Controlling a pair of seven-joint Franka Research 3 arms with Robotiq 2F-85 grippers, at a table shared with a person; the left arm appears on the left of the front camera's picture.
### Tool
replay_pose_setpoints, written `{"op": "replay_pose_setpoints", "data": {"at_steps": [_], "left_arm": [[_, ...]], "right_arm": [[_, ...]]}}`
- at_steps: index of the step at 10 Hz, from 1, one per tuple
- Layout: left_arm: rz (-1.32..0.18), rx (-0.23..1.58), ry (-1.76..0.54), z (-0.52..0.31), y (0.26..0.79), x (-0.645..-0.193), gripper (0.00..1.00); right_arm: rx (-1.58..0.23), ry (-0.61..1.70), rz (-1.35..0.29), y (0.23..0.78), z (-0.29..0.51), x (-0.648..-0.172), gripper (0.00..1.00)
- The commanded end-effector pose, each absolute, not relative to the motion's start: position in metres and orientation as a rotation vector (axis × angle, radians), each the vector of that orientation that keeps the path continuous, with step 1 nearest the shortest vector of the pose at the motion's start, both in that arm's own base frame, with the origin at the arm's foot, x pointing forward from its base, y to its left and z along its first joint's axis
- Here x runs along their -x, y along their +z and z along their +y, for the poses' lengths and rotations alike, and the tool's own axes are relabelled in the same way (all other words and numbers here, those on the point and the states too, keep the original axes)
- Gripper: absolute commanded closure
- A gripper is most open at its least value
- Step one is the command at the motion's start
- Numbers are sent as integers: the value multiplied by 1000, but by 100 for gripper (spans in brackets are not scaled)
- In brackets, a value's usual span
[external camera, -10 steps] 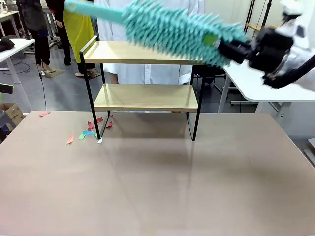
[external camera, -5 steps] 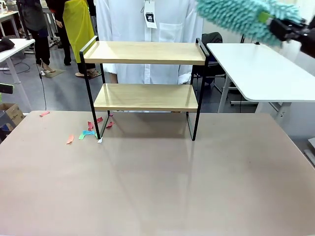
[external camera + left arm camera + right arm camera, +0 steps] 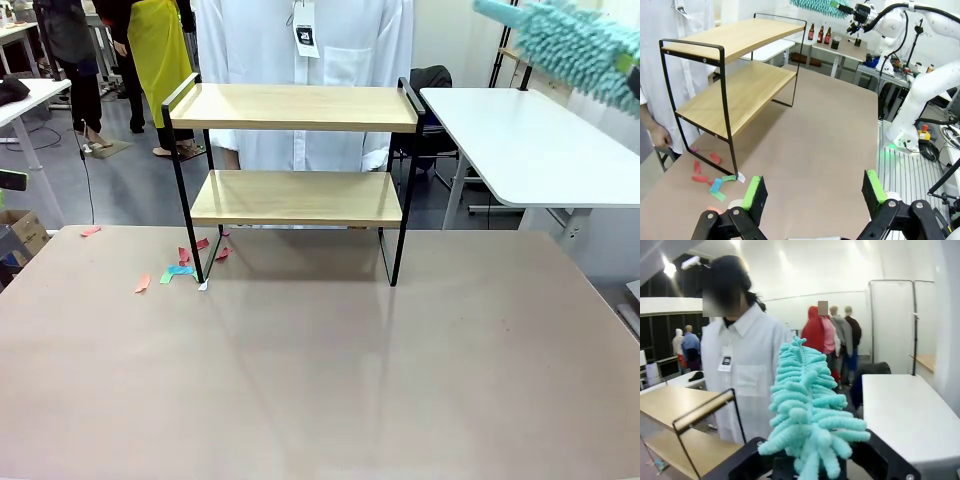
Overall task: Clean the shelf.
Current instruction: Hand the Duster back to the human.
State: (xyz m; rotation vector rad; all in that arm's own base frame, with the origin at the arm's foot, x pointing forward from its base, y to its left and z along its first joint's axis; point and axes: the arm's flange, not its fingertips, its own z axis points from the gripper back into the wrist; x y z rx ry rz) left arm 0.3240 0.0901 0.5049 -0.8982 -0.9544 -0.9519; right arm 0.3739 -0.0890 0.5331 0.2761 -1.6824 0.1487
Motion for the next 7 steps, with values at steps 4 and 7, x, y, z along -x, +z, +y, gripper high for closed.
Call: {"op": "replay_pose_setpoints", "data": {"at_steps": [4,7], "left_arm": [[-974,914,-951,90,507,-324,0],[-974,914,-951,90,507,-324,0]], "right_arm": [[-187,101,-1576,460,-80,-366,84],[-201,117,-1484,408,-72,-356,84]]}}
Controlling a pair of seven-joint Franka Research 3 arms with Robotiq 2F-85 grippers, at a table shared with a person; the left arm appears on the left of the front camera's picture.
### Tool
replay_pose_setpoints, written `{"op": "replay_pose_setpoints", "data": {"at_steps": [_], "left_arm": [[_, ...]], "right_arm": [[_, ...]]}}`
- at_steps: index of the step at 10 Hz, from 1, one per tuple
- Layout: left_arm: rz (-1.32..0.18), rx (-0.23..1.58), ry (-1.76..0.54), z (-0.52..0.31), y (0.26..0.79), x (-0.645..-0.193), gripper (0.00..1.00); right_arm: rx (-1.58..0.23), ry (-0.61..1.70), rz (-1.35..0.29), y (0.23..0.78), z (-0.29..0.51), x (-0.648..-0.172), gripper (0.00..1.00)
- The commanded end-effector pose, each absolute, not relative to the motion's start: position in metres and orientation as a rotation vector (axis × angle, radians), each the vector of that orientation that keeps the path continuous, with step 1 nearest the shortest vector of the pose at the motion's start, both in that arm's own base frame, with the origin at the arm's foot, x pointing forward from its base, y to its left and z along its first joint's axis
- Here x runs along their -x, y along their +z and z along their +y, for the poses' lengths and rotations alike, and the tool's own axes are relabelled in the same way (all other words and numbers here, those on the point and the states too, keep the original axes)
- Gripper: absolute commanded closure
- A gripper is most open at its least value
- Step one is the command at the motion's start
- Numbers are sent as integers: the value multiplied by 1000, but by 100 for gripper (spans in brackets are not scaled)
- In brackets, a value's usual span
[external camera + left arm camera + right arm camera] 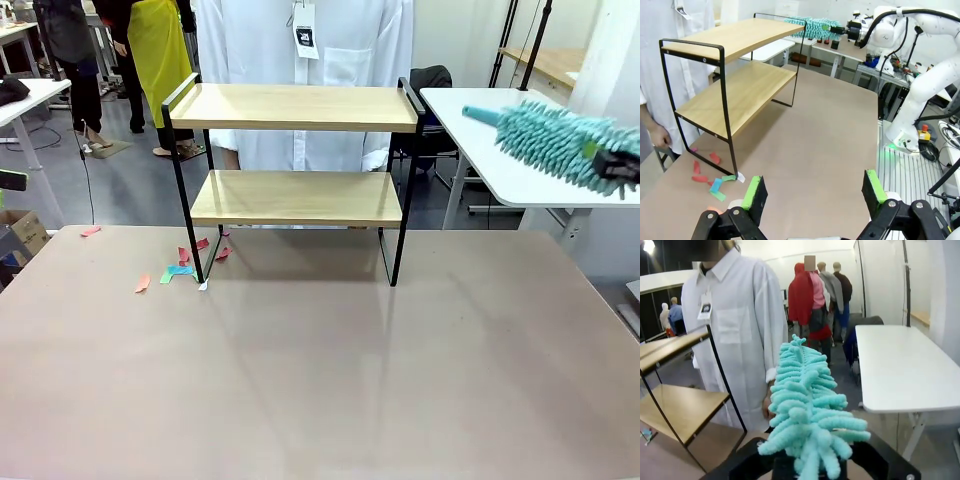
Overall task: Clean the shelf.
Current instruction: Hand the Duster back to the human.
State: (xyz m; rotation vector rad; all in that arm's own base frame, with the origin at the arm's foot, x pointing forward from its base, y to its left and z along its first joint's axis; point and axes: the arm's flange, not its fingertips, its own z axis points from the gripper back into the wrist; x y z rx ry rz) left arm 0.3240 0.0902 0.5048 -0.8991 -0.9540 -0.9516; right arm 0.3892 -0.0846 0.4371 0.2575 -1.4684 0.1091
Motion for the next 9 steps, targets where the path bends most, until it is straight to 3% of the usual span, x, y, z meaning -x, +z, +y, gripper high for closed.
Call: {"op": "replay_pose_setpoints", "data": {"at_steps": [1,3,4,9], "left_arm": [[-974,914,-951,90,507,-324,0],[-974,914,-951,90,507,-324,0],[-974,914,-951,90,507,-324,0],[-974,914,-951,90,507,-324,0]], "right_arm": [[-198,110,-1469,397,-72,-354,84],[-299,139,-1496,390,-68,-360,84],[-260,108,-1429,417,-84,-394,84],[-260,108,-1429,417,-84,-394,84]]}}
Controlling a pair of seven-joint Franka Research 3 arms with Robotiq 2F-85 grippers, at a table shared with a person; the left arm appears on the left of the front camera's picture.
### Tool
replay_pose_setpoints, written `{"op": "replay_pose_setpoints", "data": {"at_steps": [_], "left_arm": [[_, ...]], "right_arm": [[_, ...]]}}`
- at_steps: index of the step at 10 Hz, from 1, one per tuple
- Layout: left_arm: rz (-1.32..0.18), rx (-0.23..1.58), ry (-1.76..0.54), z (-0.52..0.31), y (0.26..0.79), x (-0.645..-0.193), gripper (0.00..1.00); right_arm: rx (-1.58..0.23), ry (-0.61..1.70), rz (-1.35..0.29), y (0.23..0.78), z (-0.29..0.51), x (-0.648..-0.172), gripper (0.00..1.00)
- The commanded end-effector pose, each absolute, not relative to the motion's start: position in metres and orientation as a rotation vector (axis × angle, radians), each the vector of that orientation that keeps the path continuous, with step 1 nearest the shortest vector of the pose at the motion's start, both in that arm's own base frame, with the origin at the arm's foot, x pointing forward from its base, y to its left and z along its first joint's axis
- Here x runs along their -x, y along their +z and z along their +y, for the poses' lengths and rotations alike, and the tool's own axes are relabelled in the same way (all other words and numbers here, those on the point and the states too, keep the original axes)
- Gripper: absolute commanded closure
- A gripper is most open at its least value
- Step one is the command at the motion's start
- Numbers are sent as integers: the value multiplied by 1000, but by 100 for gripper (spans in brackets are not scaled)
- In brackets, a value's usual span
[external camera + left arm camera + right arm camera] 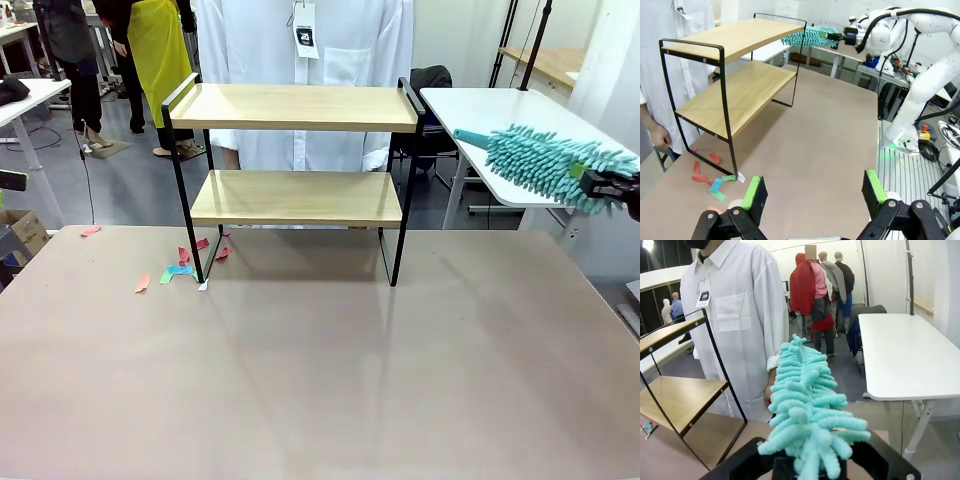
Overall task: Clean the shelf.
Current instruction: Hand the Duster back to the human.
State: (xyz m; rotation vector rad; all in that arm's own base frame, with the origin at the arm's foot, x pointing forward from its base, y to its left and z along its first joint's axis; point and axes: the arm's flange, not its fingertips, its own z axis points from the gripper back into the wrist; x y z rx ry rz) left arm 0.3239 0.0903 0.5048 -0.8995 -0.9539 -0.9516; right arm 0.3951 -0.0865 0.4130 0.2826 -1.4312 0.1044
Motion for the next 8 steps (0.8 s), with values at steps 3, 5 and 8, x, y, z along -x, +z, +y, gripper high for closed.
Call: {"op": "replay_pose_setpoints", "data": {"at_steps": [3,5,8], "left_arm": [[-974,914,-951,90,507,-324,0],[-974,914,-951,90,507,-324,0],[-974,914,-951,90,507,-324,0]], "right_arm": [[-260,108,-1429,417,-84,-394,84],[-260,108,-1429,417,-84,-394,84],[-260,108,-1429,417,-84,-394,84]]}}
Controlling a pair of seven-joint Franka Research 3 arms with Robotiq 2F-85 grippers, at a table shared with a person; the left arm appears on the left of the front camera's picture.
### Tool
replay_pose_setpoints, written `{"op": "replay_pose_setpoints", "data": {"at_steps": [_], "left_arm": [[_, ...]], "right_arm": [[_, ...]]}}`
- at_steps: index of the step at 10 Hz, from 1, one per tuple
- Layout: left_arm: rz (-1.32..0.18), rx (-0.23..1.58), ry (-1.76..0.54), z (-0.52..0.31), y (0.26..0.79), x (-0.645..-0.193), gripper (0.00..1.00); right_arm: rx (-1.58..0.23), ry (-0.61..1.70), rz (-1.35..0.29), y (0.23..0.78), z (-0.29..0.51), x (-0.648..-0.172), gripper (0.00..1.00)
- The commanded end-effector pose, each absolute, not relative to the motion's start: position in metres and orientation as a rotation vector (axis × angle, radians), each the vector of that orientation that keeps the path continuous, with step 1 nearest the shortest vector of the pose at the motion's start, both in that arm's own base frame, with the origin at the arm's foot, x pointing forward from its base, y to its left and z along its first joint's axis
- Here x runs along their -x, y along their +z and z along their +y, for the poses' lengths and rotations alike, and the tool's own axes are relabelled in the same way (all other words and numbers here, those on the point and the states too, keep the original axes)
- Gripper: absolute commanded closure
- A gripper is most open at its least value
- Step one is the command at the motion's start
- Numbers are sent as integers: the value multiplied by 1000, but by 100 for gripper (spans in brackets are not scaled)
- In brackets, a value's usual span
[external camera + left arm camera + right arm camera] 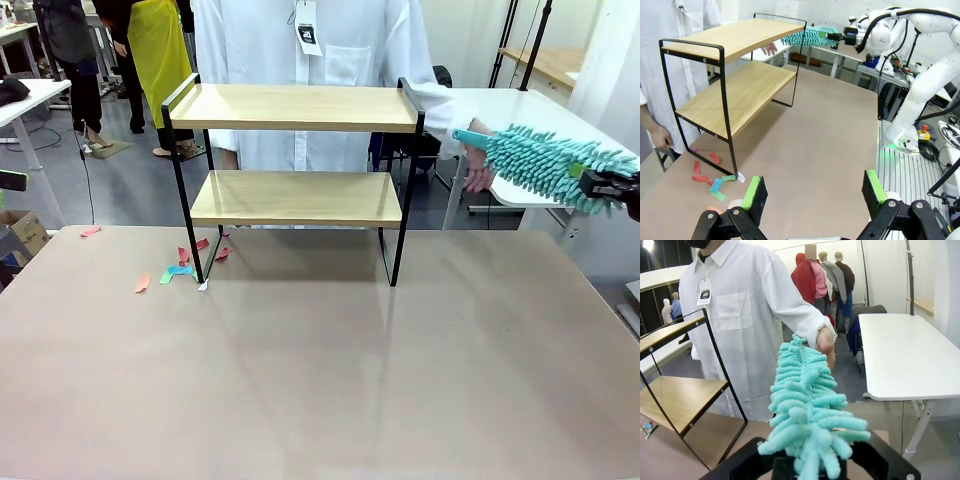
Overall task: Clean the shelf.
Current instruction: Hand the Duster back to the human.
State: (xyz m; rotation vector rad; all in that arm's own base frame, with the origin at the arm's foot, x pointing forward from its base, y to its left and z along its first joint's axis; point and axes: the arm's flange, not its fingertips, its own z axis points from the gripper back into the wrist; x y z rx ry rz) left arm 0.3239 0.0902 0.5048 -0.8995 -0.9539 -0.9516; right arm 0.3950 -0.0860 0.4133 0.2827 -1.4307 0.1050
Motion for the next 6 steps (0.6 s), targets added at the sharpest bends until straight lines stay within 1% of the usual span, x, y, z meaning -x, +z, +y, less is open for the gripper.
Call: {"op": "replay_pose_setpoints", "data": {"at_steps": [1,6], "left_arm": [[-974,914,-951,90,507,-324,0],[-974,914,-951,90,507,-324,0]], "right_arm": [[-260,108,-1429,417,-84,-394,84],[-260,108,-1429,417,-84,-394,84]]}}
